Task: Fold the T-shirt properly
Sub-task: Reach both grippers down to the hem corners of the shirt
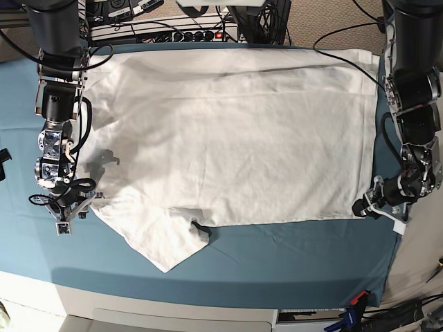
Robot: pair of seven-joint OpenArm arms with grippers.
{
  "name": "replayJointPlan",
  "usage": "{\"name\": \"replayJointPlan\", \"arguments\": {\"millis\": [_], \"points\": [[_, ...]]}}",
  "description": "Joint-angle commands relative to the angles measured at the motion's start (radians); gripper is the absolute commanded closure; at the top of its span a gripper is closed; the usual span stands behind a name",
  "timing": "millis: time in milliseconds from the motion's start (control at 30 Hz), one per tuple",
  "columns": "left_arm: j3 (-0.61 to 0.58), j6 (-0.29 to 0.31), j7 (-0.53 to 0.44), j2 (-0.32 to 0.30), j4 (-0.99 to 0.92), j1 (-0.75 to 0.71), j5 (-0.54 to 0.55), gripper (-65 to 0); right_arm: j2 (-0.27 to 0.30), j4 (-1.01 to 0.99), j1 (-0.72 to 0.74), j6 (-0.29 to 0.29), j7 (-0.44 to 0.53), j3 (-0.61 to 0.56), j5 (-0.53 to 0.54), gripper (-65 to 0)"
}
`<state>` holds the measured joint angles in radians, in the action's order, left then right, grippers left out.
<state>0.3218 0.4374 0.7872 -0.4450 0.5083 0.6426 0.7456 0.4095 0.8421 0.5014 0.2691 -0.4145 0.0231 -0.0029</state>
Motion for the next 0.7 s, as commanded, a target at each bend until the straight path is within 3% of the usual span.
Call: {"name": "replayJointPlan", "arguments": {"millis": [0,133,300,667], "points": [[0.002,0.008,-0.003,-0.004,0.014,0.028,0.011,-22.5,0.017,0.014,0.033,-0.005,0.025,0.004,0.002,-20.9],[0.002,0.008,-0.003,0.002,0.014,0.028,0.018,-22.0,0.017,0.014,0.033,-0.005,0.033,0.004,0.002,-20.9],[0.002,0.007,-0.029,0.0,0.014,0.027,0.017,0.0,0.017,0.014,0.033,-0.006,0.078,0.004,0.002,-20.9],[0.002,0.008,-0.056,0.001,0.014,0.028,0.006,0.0,0.017,0.014,0.033,-0.007,0.078,0.004,0.003,-20.9]]}}
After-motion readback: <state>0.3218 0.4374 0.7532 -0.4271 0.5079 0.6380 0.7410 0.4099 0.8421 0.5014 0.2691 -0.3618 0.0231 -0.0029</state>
